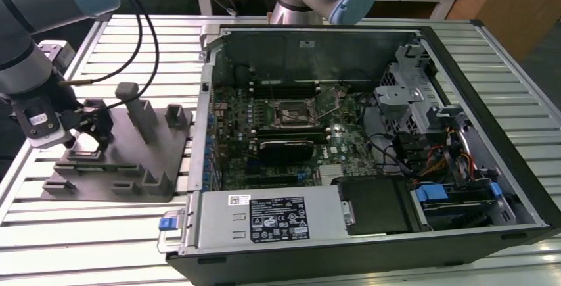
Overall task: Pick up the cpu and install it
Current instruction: 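Pick up the cpu and move it towards the insertion slot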
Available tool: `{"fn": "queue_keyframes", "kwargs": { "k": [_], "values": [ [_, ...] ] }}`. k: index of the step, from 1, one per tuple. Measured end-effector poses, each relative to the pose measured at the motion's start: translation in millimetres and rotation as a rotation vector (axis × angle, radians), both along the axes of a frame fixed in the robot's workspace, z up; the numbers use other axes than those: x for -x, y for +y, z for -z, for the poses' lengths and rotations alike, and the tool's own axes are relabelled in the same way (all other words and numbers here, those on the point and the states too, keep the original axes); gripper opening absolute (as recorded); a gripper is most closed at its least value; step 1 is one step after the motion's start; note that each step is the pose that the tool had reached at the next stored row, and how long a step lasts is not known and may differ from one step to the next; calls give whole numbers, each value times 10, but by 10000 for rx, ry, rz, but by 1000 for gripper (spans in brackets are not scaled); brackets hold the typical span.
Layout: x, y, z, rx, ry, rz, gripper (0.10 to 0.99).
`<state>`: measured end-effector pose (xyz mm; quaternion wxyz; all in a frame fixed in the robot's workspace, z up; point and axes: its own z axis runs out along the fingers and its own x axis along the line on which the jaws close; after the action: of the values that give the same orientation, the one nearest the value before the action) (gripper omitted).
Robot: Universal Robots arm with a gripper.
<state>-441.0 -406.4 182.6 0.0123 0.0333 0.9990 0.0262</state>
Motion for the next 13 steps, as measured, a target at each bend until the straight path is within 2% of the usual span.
{"fn": "queue_keyframes", "kwargs": {
  "k": [2, 3, 11, 12, 13],
  "values": [
    [0, 1, 0, 0, 0, -1, 686],
    [0, 1, 0, 0, 0, 0, 620],
    [0, 5, 0, 0, 0, 0, 620],
    [0, 5, -1, 1, 1, 0, 604],
    [0, 6, 0, 1, 1, 0, 541]
  ]
}}
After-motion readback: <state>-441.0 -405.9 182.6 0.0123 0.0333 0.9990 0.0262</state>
